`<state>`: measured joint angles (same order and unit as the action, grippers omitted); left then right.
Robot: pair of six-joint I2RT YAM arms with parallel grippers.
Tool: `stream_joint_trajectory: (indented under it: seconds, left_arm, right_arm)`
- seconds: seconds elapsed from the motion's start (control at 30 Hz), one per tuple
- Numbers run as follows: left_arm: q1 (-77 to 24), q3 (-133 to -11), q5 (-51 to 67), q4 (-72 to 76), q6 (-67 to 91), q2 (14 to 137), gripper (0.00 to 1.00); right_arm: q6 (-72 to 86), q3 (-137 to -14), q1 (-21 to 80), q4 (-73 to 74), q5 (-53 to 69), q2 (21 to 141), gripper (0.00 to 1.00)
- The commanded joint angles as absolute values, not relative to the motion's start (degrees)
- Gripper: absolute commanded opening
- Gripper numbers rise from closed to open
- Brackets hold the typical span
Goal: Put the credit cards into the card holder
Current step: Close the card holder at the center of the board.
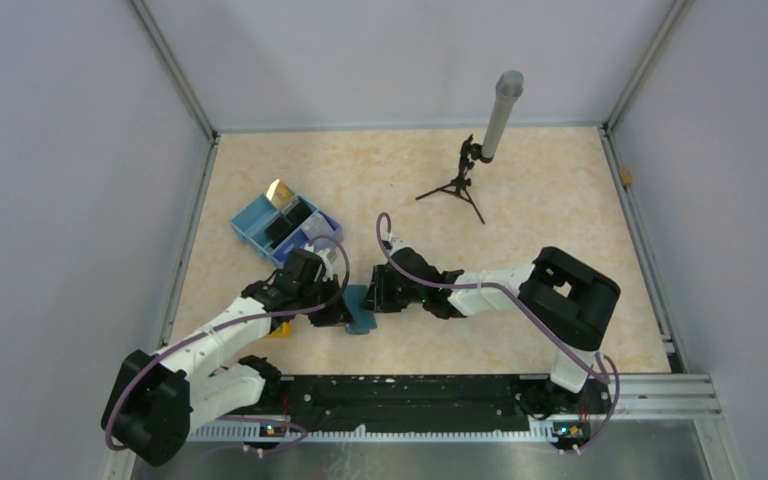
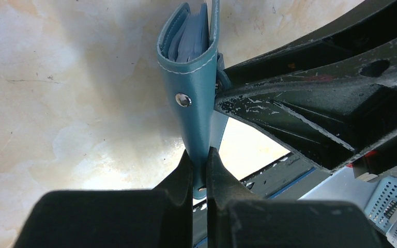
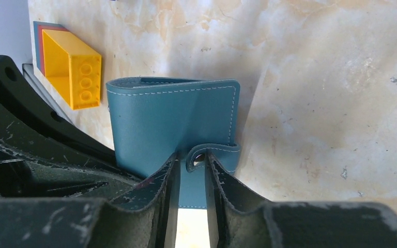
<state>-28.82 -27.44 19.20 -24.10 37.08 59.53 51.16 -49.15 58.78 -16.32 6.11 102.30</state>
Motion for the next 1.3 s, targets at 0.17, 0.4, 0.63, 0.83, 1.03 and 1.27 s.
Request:
stream_joint_trajectory:
  seconds: [0.17,0.4,0.63,0.83,1.03,1.27]
  left_arm:
    - [-29.1,-27.0,17.8,-26.1,34.5,61.3,0.0]
    - [-29.1,-27.0,18.0,-25.9,34.5,61.5,0.0]
    - [-29.2,-27.0,18.3,-25.8,34.4,61.9,0.0]
    - [-29.2,-27.1,18.8,-25.7,34.3,62.4,0.0]
    - [-29.2,-27.1,19.2,-25.6,34.2,62.7,0.0]
    - [-29.2,-27.1,19.5,-25.6,34.1,63.0,0.0]
  right_arm:
    - [51.0,-49.1,59.9,-20.7,6.6,99.3,0.24]
    - [51.2,-48.4,59.9,-20.7,5.8,98.1,0.16]
    - [51.0,-48.2,59.9,-20.8,4.9,97.3,0.13]
    - [50.8,-48.6,59.9,-21.1,5.2,97.6,0.1]
    - [50.8,-48.4,59.9,-21.1,5.2,97.2,0.02]
    - [50.8,-48.3,60.0,-21.8,5.4,97.1,0.0]
